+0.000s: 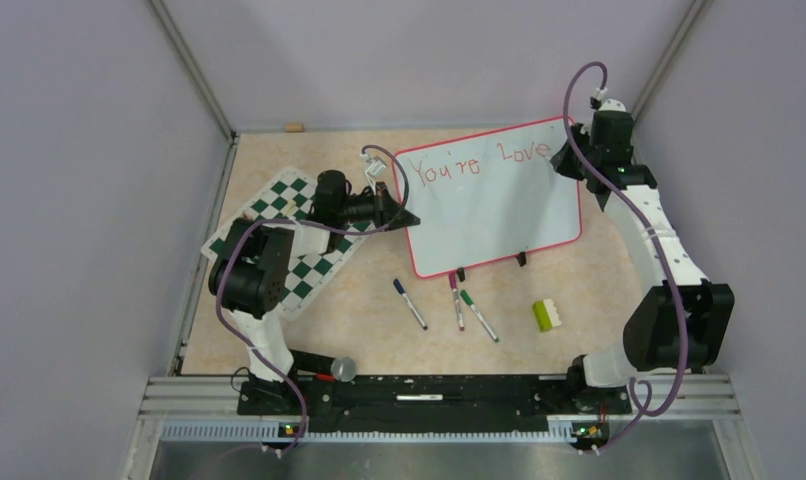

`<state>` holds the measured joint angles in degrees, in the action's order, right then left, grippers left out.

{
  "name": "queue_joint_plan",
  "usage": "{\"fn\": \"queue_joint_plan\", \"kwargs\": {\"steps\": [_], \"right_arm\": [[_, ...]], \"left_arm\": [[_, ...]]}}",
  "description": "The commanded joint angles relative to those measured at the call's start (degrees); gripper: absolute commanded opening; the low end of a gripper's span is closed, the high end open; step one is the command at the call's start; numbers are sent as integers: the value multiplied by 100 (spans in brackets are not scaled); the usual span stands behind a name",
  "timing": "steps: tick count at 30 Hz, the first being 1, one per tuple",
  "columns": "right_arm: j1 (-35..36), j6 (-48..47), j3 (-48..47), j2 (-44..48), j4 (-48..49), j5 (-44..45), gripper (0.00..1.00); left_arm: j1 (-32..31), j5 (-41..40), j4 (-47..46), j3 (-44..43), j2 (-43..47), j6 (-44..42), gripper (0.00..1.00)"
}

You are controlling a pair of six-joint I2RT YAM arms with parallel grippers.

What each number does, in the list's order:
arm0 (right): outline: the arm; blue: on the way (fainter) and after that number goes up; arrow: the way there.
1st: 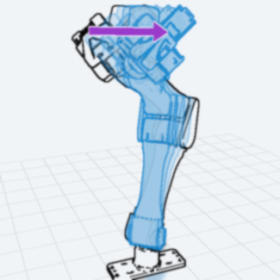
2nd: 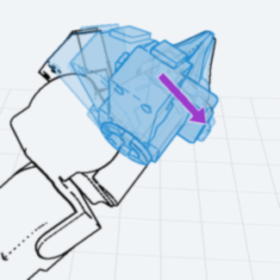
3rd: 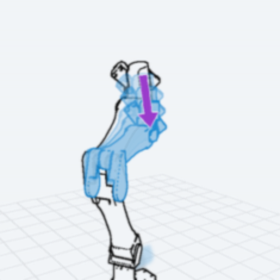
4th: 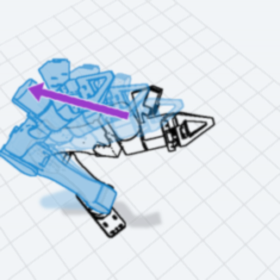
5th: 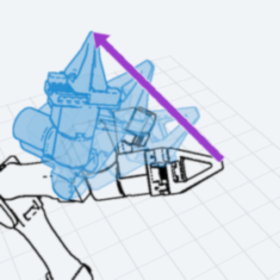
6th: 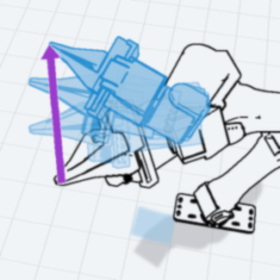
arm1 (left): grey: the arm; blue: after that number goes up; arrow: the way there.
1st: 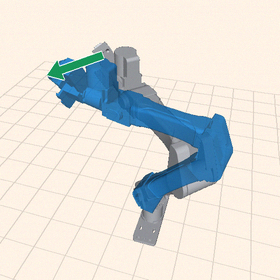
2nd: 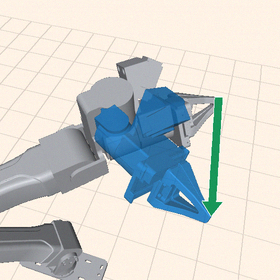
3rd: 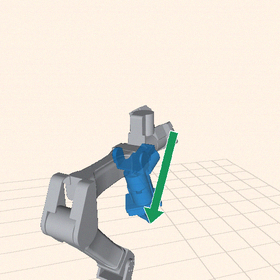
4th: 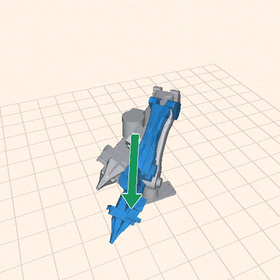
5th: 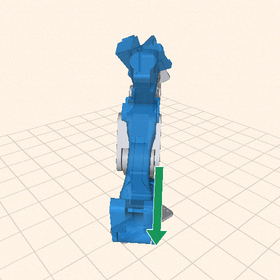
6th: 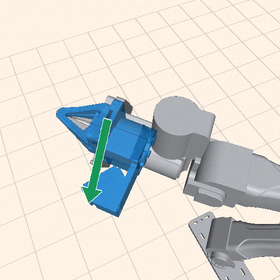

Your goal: Write a sentence on the whiteboard

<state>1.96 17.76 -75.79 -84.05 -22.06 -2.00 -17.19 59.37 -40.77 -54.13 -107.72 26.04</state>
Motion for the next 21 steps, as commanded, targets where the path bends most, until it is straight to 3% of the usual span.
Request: {"fn": "queue_joint_plan", "kwargs": {"steps": [1, 8, 21], "right_arm": [[-29, -24, -119, 52, -4, 364, 0], [-29, -2, -362, 136, -42, 470, 0], [-462, 148, -408, 416, 71, -178, 0]], "left_arm": [[-127, -223, 265, 166, -132, -1163, 0], [-126, -225, 277, 158, -138, -1171, 0], [-126, -226, 281, 165, -132, -1172, 0]]}}
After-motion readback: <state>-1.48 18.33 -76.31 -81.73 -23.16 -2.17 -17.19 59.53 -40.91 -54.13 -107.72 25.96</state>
